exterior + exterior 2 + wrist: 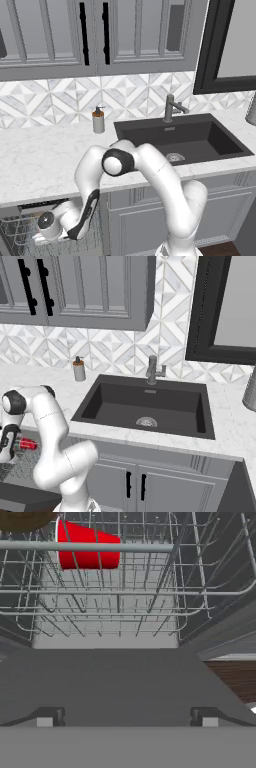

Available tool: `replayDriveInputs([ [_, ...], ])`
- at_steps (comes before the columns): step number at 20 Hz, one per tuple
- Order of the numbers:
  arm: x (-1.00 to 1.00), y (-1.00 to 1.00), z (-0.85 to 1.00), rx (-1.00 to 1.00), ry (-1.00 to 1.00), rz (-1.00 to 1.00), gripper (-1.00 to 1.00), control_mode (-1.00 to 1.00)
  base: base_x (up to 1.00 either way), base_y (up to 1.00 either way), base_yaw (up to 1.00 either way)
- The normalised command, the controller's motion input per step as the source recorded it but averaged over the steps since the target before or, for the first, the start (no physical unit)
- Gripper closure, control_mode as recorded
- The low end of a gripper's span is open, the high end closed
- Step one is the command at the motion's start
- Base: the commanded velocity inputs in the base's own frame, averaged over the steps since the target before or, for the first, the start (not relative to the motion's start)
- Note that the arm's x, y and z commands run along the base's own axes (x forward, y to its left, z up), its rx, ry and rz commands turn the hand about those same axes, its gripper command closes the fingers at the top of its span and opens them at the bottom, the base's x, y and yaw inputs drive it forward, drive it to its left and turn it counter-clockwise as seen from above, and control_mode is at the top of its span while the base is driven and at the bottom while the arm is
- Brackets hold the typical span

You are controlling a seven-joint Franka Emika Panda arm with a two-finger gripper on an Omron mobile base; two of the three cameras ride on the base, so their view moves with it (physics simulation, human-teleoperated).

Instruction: Pick up the cup and bowl from the counter, place them in the dishwasher, and close the dishwasher door.

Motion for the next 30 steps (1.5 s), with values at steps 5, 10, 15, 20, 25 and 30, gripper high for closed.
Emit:
replayDriveInputs([
  [5, -0.87, -0.22, 1.00, 0.09, 0.00, 0.00, -1.00, -1.00, 0.00, 0.00, 0.00],
  [10, -1.00, -0.63, 1.00, 0.29, 0.00, -0.06, -1.00, -1.00, 0.00, 0.00, 0.00],
  [15, -1.00, -0.11, 1.00, 0.21, 0.00, -0.08, -1.00, -1.00, 0.00, 0.00, 0.00],
  [20, -1.00, 0.01, 1.00, 0.00, 0.02, 0.00, -1.00, -1.00, 0.00, 0.00, 0.00],
  [25, -0.96, 0.26, 0.50, -0.26, 0.27, -0.03, -1.00, -1.00, 0.00, 0.00, 0.00],
  [30, -1.00, 0.02, -0.07, -0.32, 0.15, -0.12, -1.00, -1.00, 0.00, 0.00, 0.00],
])
